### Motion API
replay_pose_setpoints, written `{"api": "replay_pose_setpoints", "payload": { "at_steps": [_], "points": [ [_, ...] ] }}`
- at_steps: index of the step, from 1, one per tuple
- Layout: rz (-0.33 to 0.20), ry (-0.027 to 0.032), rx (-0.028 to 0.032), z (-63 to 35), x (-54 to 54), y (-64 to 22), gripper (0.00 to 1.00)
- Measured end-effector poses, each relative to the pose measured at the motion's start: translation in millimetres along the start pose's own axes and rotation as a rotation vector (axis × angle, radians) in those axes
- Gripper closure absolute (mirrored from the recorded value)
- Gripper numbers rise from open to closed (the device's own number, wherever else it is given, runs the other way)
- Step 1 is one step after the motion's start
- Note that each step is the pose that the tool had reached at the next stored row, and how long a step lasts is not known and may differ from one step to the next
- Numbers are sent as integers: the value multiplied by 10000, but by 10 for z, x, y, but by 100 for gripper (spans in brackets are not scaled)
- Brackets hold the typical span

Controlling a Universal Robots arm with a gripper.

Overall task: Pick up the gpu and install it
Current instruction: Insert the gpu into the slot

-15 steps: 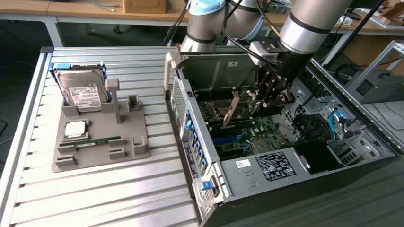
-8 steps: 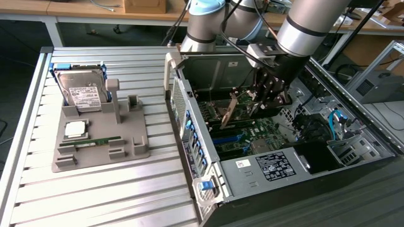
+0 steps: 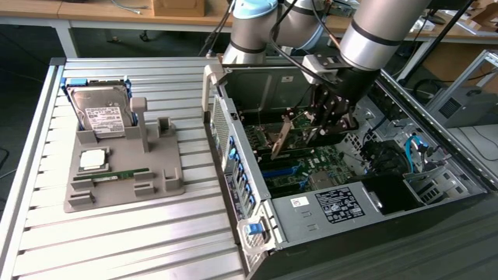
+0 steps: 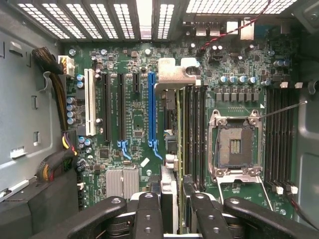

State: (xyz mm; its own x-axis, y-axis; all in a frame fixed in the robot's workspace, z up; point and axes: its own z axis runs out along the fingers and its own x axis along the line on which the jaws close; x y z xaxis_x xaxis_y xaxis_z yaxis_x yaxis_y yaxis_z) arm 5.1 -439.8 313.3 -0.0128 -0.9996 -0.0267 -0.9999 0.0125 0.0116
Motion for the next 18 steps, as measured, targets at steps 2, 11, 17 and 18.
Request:
{"api": "replay_pose_setpoints", "payload": {
  "at_steps": [2,11,17,18],
  "points": [
    [-1,0,0,3,0,4,73],
    [0,0,0,14,2,22,73],
    [0,-1,0,38,7,44,73],
    [0,0,0,41,8,47,73]
  ]
}}
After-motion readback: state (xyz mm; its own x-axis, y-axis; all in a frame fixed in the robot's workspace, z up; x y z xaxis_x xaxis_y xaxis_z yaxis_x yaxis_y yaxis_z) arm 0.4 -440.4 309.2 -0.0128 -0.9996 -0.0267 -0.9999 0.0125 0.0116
